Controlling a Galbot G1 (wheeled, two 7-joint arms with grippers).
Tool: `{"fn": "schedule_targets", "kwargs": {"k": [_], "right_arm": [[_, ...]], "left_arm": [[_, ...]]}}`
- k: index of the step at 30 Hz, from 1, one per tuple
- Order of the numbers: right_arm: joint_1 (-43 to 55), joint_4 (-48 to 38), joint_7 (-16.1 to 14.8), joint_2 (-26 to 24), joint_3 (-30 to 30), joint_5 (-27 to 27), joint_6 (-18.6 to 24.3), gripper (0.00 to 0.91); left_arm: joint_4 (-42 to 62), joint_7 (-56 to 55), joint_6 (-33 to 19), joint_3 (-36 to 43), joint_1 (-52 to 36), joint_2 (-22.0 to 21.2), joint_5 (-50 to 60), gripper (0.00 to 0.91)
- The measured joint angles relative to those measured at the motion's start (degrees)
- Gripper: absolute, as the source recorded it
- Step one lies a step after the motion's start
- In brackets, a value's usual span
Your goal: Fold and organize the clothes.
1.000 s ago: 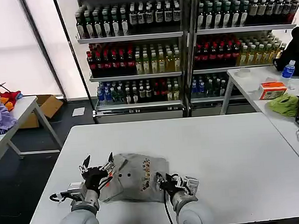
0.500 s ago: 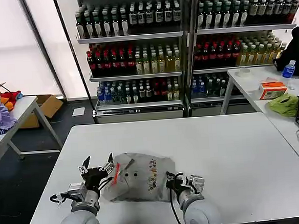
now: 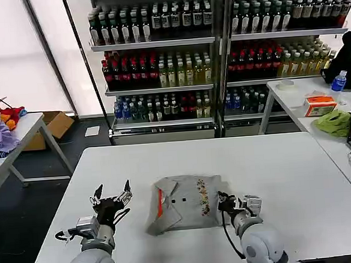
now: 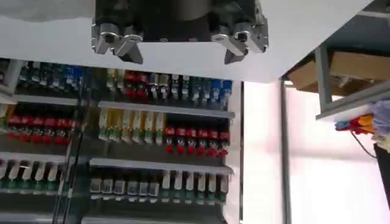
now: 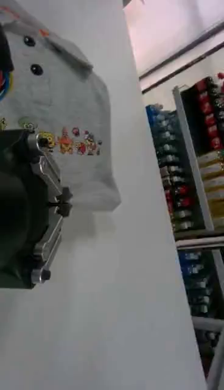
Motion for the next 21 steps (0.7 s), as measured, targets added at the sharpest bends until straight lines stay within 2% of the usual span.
{"fn": "schedule_targets", "kwargs": {"k": [6,12,21], "right_arm": [[0.12,-2.45,-2.40,-1.85,1.95,-3.45,0.00,0.907],[0.53,-2.80,-3.71,-2.49,4.01,-9.94,0.26,0.907],[-0.18,1.75,-4.82,-1.44,3.17,-17.40,0.28,0.907]], "left_arm": [[-0.24,0.06,0.03,0.59,0.23,-0.38,0.37,0.907],[-0.74,0.11,0.07,0.76,0.70,-0.32,0.39,0.907],[-1.79,0.18,0.09,0.99,1.78,-0.17,0.41,0.907]]}}
